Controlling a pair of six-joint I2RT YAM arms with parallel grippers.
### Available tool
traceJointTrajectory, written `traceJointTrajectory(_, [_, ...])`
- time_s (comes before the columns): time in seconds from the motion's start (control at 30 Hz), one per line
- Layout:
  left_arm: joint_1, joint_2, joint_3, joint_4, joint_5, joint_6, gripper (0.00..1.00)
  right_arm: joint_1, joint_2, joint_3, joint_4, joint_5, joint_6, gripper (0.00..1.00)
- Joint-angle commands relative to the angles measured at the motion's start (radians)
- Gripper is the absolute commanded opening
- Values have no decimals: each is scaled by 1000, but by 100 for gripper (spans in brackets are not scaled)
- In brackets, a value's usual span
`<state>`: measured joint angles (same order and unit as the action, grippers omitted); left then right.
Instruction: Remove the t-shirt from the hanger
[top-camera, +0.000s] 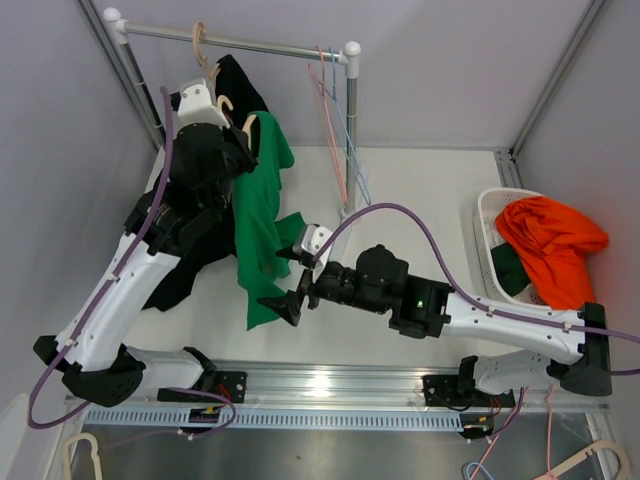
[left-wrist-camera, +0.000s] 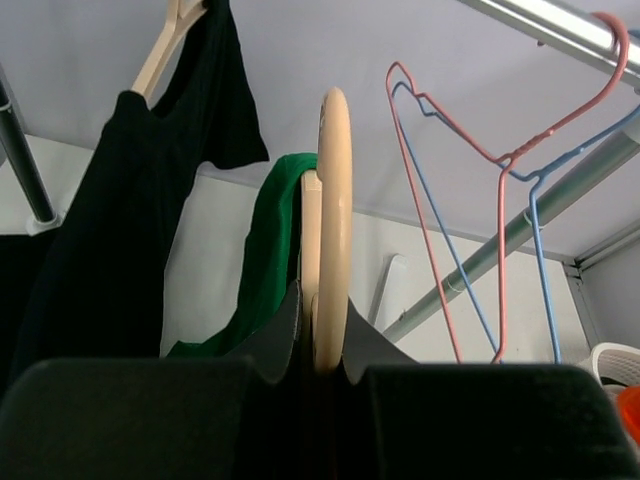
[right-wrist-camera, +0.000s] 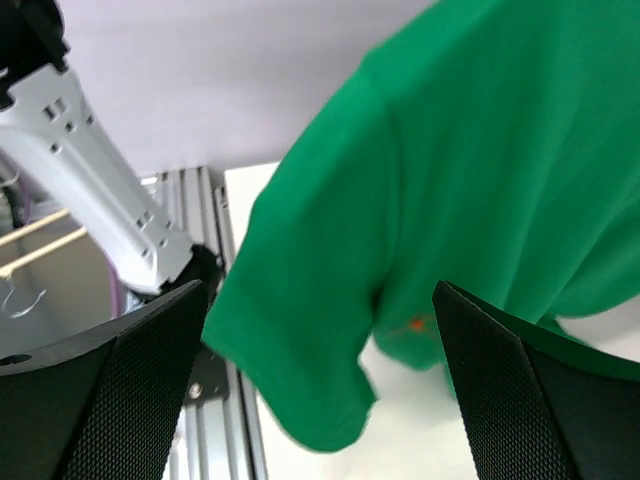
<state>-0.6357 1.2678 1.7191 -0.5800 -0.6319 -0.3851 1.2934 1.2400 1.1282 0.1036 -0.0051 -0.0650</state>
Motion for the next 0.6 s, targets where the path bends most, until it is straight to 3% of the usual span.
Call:
traceJointTrajectory(0.0, [-16, -38, -18, 68, -17, -44, 1, 9, 27, 41, 113, 57, -33, 99])
traceJointTrajectory(0.43, [-22, -31, -76, 152, 26, -63, 1, 30, 108, 58, 113, 100, -22, 96])
traceJointTrajectory(0.53, [-21, -31, -63, 158, 18, -37, 1, 50, 105, 61, 105, 108, -19, 66])
traceJointTrajectory(0.57, [-21, -30, -67, 163, 14, -22, 1, 56, 104, 61, 96, 114, -19, 40])
